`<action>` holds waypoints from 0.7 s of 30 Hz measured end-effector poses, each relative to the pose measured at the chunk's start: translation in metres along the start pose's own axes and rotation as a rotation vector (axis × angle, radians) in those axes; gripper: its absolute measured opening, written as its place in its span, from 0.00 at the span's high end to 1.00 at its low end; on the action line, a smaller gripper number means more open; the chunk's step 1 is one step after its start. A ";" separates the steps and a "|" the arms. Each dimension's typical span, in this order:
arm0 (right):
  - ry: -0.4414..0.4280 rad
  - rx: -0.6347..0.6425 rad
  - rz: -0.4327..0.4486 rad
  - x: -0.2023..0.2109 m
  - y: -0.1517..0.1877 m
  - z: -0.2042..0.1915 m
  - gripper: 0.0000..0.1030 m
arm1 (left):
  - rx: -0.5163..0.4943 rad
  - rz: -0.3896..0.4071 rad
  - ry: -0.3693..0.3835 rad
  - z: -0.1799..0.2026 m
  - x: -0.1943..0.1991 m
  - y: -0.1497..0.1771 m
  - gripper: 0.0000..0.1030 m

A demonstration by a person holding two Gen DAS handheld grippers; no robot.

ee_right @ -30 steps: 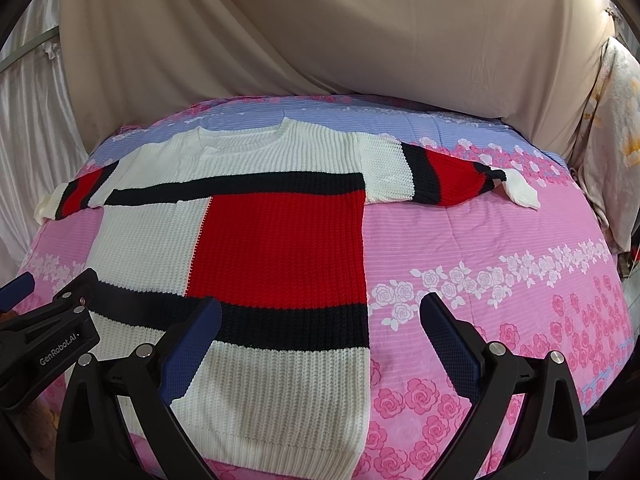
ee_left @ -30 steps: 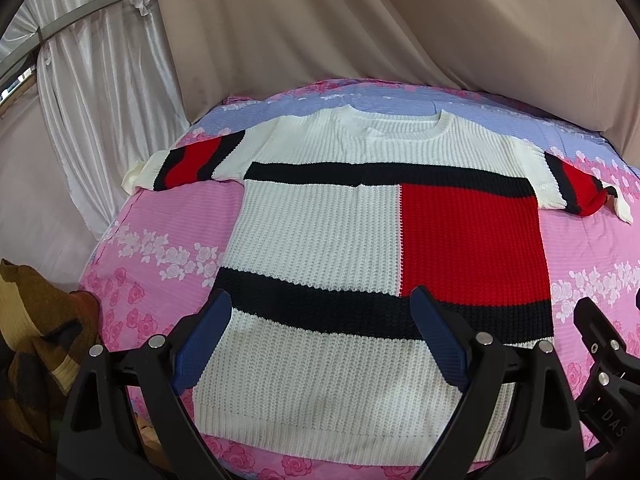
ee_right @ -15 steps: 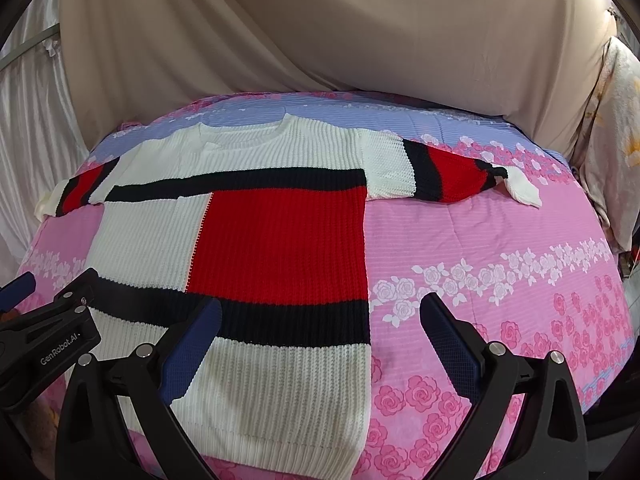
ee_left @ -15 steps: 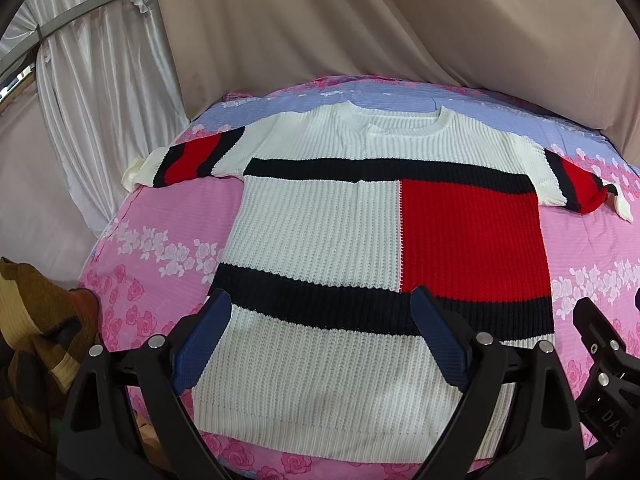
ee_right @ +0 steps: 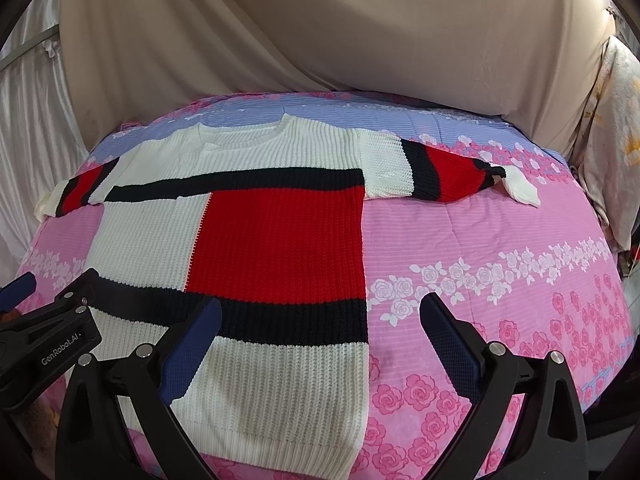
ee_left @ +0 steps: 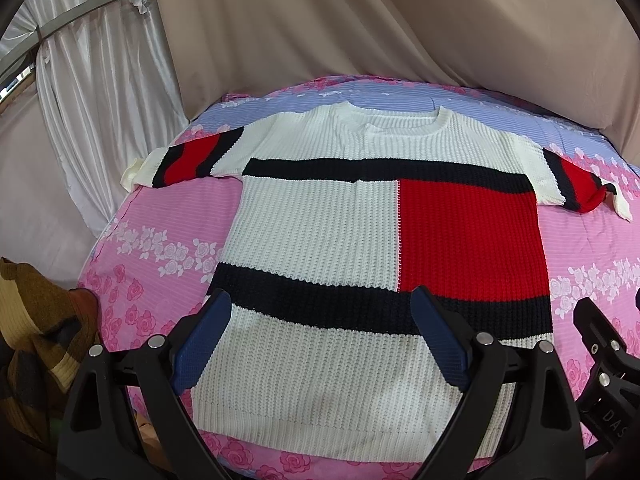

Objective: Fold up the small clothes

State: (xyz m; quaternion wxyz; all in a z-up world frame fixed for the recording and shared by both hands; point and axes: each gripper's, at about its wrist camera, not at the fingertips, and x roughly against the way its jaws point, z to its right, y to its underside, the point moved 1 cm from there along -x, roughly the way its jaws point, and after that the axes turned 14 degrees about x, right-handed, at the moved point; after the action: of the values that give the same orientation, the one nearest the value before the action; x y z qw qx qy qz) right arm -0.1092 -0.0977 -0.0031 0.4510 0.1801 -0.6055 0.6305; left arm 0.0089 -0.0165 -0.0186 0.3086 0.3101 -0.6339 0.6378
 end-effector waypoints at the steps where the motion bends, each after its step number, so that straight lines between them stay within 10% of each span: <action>1: 0.000 0.000 0.000 0.000 0.000 0.000 0.05 | 0.000 0.000 0.001 0.000 0.000 0.000 0.14; 21: -0.012 -0.006 -0.028 -0.011 0.000 0.007 0.05 | -0.005 -0.010 -0.008 0.008 -0.004 0.000 0.14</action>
State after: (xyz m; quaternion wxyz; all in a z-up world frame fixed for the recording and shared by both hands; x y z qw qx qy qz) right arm -0.1058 -0.1077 -0.0101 0.4569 0.1910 -0.6075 0.6210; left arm 0.0115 -0.0248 -0.0219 0.3100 0.3151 -0.6352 0.6334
